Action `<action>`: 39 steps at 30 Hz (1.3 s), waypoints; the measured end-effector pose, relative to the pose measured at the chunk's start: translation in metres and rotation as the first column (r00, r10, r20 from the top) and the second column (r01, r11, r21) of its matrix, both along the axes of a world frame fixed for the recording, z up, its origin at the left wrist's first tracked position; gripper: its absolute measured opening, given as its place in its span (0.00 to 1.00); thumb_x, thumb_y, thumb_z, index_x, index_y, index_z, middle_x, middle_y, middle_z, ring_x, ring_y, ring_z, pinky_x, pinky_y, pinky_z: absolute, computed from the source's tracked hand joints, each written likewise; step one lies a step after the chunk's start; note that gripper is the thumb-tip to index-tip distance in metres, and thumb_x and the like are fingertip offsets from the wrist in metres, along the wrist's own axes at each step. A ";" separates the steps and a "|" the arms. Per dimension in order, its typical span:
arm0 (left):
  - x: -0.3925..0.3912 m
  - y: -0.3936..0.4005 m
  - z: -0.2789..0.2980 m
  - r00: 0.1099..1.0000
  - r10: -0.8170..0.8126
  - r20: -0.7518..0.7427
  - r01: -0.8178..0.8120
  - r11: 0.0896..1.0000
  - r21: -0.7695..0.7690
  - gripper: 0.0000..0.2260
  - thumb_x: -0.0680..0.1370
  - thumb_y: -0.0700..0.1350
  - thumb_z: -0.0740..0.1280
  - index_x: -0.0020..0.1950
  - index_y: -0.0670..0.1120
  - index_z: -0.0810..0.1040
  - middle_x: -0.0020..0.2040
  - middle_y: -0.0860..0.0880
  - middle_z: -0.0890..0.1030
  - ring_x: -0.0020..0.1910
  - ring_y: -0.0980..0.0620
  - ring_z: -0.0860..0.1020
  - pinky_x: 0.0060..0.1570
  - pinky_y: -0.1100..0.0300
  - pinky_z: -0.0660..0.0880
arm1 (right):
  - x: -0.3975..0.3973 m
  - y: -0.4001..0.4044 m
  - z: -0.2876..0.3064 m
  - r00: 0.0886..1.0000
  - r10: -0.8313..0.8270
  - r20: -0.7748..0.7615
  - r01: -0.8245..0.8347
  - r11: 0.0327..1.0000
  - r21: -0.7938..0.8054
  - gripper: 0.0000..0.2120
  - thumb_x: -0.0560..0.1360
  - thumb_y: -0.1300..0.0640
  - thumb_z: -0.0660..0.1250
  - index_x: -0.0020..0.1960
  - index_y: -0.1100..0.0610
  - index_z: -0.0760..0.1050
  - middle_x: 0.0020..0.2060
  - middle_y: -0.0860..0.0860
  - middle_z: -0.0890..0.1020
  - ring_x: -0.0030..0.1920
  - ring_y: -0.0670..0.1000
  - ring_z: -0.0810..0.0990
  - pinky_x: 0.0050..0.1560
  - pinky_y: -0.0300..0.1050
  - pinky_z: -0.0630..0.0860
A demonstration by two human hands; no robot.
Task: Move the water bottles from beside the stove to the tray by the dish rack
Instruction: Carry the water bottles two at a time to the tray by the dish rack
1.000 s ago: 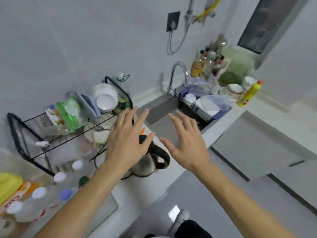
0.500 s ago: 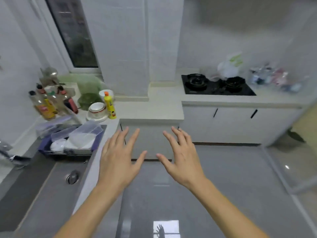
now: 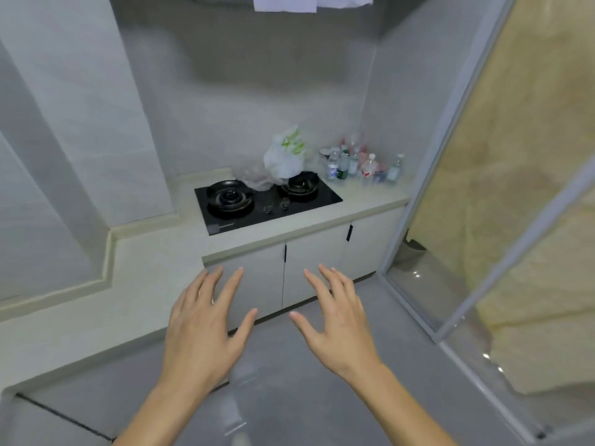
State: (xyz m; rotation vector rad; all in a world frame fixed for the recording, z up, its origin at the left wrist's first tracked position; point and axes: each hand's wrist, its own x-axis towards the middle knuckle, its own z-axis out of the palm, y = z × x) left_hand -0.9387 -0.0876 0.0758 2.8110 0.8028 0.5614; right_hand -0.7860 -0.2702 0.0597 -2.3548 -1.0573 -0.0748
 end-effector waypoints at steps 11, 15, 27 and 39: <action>0.250 0.095 -0.001 0.954 -0.299 0.027 0.300 0.953 -0.040 0.32 0.81 0.68 0.54 0.83 0.58 0.60 0.81 0.50 0.66 0.82 0.47 0.60 0.78 0.46 0.64 | 0.190 0.054 0.005 0.956 -0.292 0.015 0.292 0.956 -0.011 0.33 0.80 0.31 0.60 0.81 0.42 0.59 0.80 0.42 0.61 0.81 0.46 0.55 0.79 0.51 0.62; 0.345 0.103 -0.002 0.926 -0.375 0.049 0.377 0.925 -0.054 0.32 0.80 0.67 0.57 0.83 0.58 0.62 0.81 0.51 0.67 0.82 0.46 0.62 0.76 0.46 0.66 | 0.263 0.051 0.000 0.927 -0.374 0.000 0.374 0.927 0.007 0.33 0.79 0.30 0.58 0.80 0.42 0.61 0.78 0.43 0.63 0.79 0.46 0.58 0.77 0.50 0.65; 0.646 0.107 -0.024 0.917 -0.398 0.017 0.398 0.914 -0.073 0.31 0.80 0.66 0.56 0.82 0.56 0.65 0.77 0.50 0.71 0.78 0.47 0.66 0.64 0.48 0.78 | 0.558 0.031 -0.038 0.899 -0.426 -0.100 0.424 0.905 -0.040 0.37 0.76 0.28 0.53 0.81 0.43 0.59 0.79 0.43 0.64 0.78 0.49 0.60 0.75 0.51 0.69; 0.900 0.115 -0.079 0.931 -0.364 0.015 0.359 0.910 -0.205 0.31 0.79 0.62 0.62 0.82 0.55 0.64 0.77 0.50 0.70 0.75 0.48 0.69 0.62 0.50 0.79 | 0.852 0.072 -0.056 0.927 -0.334 -0.171 0.311 0.939 -0.147 0.34 0.80 0.37 0.64 0.81 0.46 0.60 0.79 0.45 0.64 0.79 0.52 0.61 0.75 0.52 0.66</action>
